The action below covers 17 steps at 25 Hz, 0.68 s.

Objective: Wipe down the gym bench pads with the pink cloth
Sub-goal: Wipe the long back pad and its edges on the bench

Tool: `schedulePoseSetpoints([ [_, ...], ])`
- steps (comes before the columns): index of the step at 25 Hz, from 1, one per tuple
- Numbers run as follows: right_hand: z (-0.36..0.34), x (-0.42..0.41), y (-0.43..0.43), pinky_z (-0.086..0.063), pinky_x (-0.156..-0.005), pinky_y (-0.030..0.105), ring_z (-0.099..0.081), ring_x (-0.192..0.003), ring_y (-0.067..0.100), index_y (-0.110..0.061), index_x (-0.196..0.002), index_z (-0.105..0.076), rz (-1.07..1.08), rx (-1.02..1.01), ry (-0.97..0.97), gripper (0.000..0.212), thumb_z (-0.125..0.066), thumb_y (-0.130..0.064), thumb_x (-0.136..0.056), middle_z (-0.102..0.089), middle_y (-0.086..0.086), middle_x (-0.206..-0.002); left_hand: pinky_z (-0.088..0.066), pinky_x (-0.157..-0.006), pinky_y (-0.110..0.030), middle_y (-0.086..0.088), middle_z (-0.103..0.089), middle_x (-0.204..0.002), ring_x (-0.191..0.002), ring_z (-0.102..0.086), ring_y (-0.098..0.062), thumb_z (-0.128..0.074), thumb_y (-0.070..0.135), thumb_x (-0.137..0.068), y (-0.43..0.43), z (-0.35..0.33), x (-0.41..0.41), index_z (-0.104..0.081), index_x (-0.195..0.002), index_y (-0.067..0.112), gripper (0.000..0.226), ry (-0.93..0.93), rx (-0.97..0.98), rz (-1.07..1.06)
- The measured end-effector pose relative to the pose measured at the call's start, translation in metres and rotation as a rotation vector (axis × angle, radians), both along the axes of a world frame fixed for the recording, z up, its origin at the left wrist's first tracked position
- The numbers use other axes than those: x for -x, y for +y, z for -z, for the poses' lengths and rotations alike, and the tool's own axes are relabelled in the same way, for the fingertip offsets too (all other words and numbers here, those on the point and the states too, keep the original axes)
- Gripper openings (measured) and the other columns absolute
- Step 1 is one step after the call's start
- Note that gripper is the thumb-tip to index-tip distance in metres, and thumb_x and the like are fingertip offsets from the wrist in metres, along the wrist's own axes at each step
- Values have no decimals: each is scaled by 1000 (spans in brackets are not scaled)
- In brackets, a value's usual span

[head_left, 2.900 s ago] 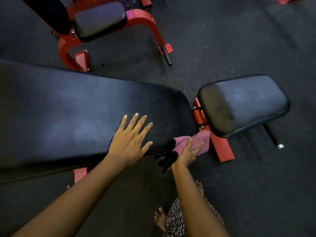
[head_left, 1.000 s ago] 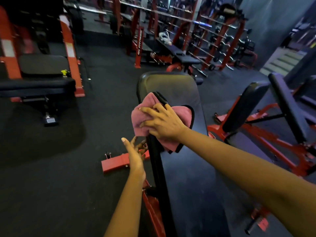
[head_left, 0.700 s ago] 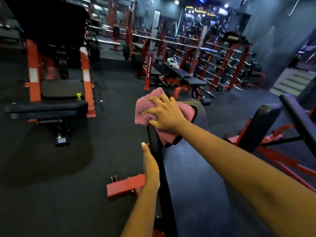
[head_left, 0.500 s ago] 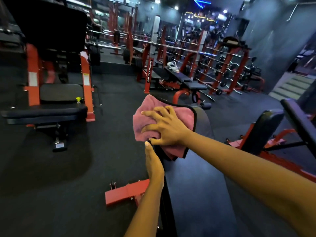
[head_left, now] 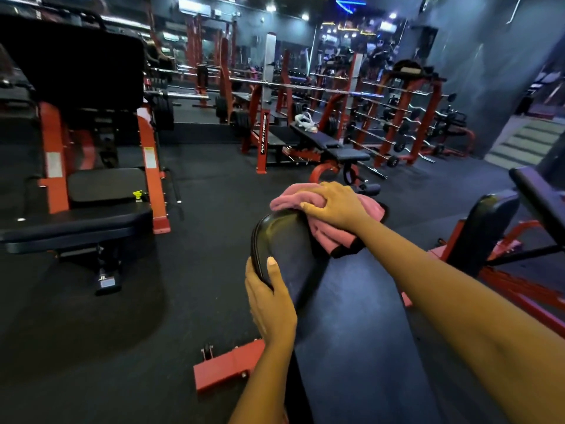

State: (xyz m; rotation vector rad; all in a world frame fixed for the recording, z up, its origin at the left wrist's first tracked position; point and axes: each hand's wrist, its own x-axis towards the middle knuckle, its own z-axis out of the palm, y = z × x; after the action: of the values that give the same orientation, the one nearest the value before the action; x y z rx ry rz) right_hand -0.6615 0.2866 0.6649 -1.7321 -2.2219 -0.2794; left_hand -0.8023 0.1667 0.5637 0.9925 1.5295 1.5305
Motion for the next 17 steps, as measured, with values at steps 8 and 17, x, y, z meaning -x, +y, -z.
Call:
schedulePoseSetpoints([
  [8, 6, -48, 8, -42, -89, 45, -53, -107, 27, -21, -119, -60, 94, 12, 117, 62, -40, -66, -82, -61, 9, -111, -14, -118, -41, -7, -41, -145, -137, -34, -22, -36, 41, -86, -5, -14, -34, -38, -140, 14, 61, 1080, -475, 322],
  [17, 66, -123, -13, -37, -107, 40, -49, -124, 10, -49, -130, -43, 37, 74, 874, 51, -52, -58, -81, -53, -18, -133, -13, -110, -60, -18, -37, -146, -138, -26, -35, -32, 63, -82, 16, 19, -73, -42, -138, 15, 75, 1730, -537, 401],
])
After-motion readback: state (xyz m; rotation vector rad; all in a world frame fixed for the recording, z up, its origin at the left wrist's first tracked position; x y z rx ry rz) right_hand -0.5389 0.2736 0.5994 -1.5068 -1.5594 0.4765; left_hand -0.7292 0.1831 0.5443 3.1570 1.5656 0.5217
